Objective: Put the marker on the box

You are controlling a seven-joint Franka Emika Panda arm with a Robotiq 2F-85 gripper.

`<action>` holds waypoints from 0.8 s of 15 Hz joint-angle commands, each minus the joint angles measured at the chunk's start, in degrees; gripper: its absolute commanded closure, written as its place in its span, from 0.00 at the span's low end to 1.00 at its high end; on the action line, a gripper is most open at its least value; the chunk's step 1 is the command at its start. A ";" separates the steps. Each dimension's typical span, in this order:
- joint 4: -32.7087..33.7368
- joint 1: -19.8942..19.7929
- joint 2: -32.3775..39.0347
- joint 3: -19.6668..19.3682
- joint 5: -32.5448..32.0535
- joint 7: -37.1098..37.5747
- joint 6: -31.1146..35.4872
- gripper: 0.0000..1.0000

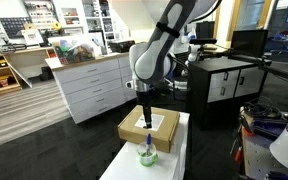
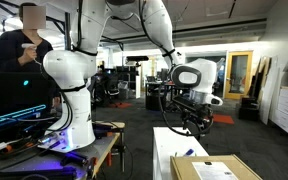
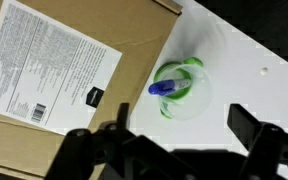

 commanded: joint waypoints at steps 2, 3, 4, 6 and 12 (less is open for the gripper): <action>-0.50 -2.19 2.35 1.86 -0.62 -1.42 2.35 0.00; -0.36 -2.40 2.89 2.08 -0.56 -1.58 2.43 0.00; -0.27 -2.85 3.62 2.57 -0.18 -2.09 2.97 0.00; 0.09 -3.45 4.84 3.26 -0.05 -2.50 3.29 0.00; 1.27 -4.89 8.20 4.52 -0.17 -2.99 3.30 0.00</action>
